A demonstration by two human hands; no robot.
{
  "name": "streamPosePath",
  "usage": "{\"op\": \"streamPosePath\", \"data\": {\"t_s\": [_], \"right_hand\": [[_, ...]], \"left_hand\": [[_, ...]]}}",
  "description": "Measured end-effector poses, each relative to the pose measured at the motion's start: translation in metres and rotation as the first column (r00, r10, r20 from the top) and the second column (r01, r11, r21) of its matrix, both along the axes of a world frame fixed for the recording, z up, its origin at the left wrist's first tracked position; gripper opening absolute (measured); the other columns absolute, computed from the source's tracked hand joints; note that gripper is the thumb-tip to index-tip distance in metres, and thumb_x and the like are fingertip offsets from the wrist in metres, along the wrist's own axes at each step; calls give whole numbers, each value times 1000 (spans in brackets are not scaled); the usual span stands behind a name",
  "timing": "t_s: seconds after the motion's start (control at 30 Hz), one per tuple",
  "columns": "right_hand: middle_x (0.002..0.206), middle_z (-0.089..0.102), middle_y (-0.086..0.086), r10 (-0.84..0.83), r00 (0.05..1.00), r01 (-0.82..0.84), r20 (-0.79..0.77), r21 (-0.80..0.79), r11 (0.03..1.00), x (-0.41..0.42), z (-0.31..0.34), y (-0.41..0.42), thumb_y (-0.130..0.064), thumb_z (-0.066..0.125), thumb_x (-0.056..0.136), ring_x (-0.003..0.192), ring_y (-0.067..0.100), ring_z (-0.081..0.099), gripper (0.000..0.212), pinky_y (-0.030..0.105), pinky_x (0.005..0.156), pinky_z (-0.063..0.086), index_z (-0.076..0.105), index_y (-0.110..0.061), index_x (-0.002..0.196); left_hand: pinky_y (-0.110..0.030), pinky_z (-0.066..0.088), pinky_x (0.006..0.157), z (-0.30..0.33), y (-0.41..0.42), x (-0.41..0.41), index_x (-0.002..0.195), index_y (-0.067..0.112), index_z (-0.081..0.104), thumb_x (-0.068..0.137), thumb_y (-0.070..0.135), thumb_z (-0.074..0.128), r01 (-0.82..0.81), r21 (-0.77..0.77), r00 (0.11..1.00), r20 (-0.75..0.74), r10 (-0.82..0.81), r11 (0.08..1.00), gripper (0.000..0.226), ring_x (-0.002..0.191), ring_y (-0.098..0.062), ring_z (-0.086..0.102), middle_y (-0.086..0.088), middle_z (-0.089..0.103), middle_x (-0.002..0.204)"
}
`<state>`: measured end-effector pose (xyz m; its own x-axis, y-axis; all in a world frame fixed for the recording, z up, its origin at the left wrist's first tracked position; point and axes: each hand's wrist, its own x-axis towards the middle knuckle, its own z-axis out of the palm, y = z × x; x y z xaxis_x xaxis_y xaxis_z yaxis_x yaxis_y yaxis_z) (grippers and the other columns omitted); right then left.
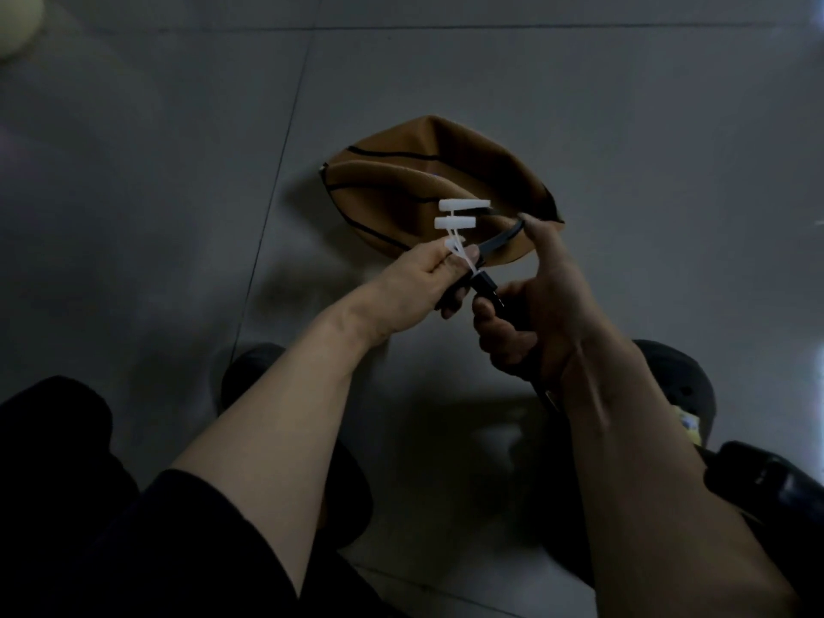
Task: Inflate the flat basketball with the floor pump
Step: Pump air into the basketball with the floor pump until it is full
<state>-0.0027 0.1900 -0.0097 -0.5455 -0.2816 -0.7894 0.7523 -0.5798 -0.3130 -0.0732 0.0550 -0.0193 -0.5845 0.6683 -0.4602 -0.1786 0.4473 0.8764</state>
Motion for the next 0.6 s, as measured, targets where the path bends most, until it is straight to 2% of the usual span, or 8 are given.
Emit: {"op": "streamPosePath", "data": {"t_s": [0.1, 0.2, 0.27, 0.47, 0.6], "right_hand": [[47, 36, -1, 5, 1000, -5, -13, -15, 1000, 2, -1, -3, -76, 27, 79, 32, 9, 23, 75, 11, 35, 16, 52, -9, 56], [48, 33, -3, -44, 997, 43, -69, -24, 999, 2, -5, -7, -71, 23, 82, 34, 9, 20, 69, 14, 37, 14, 48, -11, 59], [48, 32, -3, -85, 990, 82, -110, -37, 996, 3, -8, -10, -69, 21, 84, 35, 9, 19, 67, 16, 37, 14, 48, -12, 60], [48, 31, -4, -177, 964, 161, -197, -93, 983, 8, -12, -18, -62, 18, 89, 36, 9, 20, 62, 14, 34, 19, 46, -12, 64], [48, 32, -6, -256, 936, 231, -241, -125, 965, 11, -13, -24, -59, 18, 90, 36, 7, 21, 57, 15, 35, 19, 44, -14, 67]], "left_hand": [[-16, 41, 55, -5, 0, 8, 79, 16, 46, 101, 19, 33, -73, -3, 997, -29, 72, 997, 25, 59, -2, 45, -3, 44, 72], [-24, 38, 63, -13, 0, 9, 77, 20, 47, 100, 24, 37, -137, -6, 980, -144, 135, 990, 26, 66, -7, 44, 1, 45, 74], [-25, 37, 63, -16, 0, 8, 75, 23, 48, 99, 27, 38, -161, 6, 971, -179, 160, 987, 27, 65, -5, 44, 6, 46, 71], [-20, 36, 58, -18, 3, 10, 73, 26, 49, 93, 37, 39, -222, 28, 953, -207, 223, 975, 25, 58, 0, 44, 10, 46, 65], [-21, 40, 60, -15, 3, 8, 78, 23, 50, 99, 26, 38, -206, 37, 960, -187, 209, 978, 24, 61, 1, 48, 9, 49, 68]]}}
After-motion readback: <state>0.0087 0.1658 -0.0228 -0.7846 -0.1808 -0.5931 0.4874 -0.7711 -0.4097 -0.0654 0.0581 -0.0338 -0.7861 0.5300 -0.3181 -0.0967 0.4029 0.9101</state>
